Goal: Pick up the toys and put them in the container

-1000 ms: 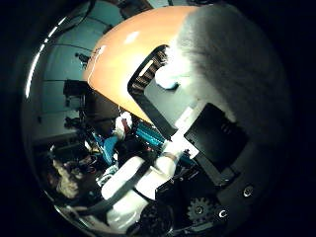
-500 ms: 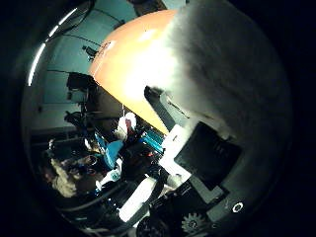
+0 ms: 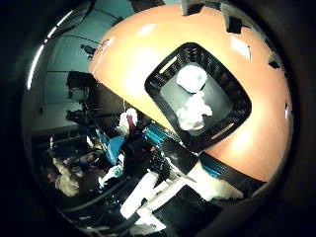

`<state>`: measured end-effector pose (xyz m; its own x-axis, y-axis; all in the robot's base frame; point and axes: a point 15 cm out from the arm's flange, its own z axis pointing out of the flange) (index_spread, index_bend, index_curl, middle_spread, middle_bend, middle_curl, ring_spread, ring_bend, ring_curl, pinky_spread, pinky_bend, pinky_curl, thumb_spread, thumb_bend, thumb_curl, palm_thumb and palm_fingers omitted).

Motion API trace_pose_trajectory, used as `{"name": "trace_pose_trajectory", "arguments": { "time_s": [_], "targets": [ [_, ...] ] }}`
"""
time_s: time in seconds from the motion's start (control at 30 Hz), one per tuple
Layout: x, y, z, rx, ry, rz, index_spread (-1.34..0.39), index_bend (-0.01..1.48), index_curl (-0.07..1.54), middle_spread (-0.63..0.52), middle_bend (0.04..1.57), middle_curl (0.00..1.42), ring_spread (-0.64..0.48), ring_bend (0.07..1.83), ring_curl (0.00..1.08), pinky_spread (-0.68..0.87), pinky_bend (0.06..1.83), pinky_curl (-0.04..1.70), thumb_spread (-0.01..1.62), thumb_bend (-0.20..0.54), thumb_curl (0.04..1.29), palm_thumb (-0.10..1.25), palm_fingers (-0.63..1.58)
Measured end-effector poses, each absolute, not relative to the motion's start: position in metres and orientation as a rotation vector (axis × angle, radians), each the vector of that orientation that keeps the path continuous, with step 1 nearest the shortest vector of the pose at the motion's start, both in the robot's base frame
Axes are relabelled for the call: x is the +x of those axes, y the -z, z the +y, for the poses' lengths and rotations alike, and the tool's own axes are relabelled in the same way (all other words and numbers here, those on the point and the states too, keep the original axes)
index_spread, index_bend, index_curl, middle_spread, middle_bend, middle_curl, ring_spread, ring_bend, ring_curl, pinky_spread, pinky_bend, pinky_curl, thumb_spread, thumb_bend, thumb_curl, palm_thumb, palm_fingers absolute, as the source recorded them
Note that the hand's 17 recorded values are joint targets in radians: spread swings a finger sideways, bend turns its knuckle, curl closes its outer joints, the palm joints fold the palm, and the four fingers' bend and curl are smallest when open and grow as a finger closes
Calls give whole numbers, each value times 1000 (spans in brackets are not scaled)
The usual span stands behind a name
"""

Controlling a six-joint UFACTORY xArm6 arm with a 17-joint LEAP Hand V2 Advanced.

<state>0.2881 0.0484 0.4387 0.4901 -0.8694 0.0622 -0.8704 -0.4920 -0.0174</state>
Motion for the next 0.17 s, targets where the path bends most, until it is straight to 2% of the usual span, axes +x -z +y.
{"name": "trace_pose_trajectory", "arguments": {
  "time_s": [0.17],
  "targets": [
    [287,-441,49,2703,-103,-1577,-443,179,361,-92,366,415,-82,742,337,360,781,587,1050,-22,298,558,220]
  ]
}}
